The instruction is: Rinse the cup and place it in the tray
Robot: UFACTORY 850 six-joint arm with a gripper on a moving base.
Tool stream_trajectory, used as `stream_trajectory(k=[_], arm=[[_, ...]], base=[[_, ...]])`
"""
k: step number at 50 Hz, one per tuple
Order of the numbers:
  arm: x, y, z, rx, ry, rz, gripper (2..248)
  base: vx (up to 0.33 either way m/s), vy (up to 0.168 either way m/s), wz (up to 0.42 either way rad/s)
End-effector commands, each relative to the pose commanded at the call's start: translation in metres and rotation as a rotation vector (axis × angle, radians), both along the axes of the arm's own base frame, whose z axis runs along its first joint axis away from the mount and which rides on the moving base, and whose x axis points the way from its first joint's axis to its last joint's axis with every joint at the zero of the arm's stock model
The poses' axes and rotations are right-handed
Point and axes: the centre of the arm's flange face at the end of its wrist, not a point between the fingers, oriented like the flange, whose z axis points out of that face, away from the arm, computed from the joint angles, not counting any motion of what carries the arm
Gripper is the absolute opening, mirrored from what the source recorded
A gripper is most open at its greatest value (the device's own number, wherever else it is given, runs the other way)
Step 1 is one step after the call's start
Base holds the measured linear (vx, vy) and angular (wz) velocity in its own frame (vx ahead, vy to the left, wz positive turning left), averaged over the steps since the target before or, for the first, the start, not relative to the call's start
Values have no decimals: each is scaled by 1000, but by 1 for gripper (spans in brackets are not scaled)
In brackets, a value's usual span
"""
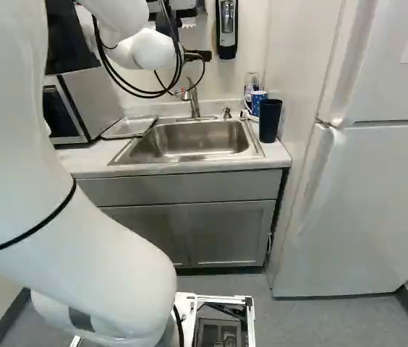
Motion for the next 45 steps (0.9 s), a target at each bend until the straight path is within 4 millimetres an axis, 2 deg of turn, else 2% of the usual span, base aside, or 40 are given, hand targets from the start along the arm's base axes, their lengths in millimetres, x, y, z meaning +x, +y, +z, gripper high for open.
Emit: stream_trajectory(k=[45], arm=[[0, 0, 0, 0, 0, 0, 247]], base=[[14, -1, -2]])
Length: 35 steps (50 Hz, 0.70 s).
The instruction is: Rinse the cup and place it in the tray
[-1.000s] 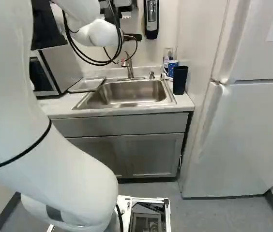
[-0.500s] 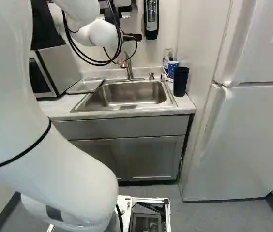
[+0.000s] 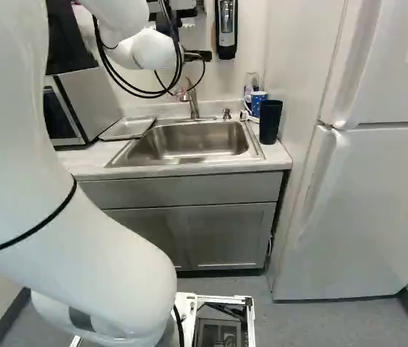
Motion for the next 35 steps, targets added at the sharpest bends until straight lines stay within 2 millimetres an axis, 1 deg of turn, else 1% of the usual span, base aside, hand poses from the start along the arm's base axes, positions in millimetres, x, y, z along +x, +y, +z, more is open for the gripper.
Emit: stream_trajectory(k=[15, 35], arm=[[7, 0, 0, 0, 3, 0, 247], [26, 0, -4, 2, 45, 1, 247]], base=[[0, 0, 0], [0, 0, 0]])
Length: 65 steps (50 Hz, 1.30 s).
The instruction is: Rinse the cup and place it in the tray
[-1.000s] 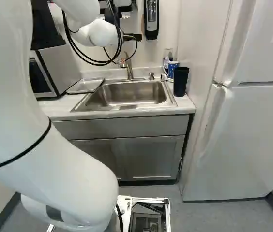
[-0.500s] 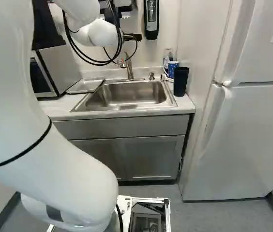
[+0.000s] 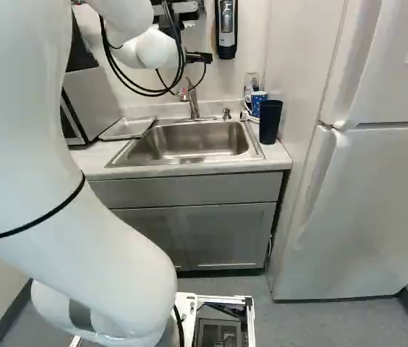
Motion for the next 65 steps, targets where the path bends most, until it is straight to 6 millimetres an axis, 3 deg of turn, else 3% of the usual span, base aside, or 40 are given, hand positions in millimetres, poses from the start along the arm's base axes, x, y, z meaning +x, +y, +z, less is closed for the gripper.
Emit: stream_trajectory(k=[65], arm=[[69, -9, -22, 10, 218, -10, 247]], base=[[0, 0, 0]])
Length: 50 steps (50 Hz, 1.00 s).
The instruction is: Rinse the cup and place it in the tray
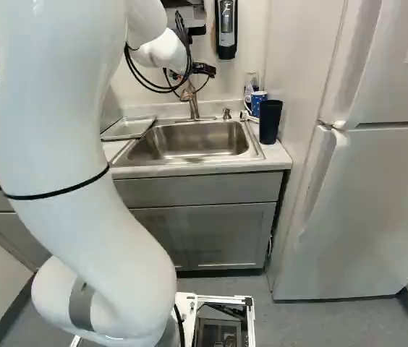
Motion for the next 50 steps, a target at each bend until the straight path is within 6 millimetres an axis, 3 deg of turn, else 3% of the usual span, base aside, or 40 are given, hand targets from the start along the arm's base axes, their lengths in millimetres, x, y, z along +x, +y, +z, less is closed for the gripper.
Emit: stream_trajectory(k=[50], arm=[[63, -4, -12, 3, 63, -1, 247]], base=[[0, 0, 0]])
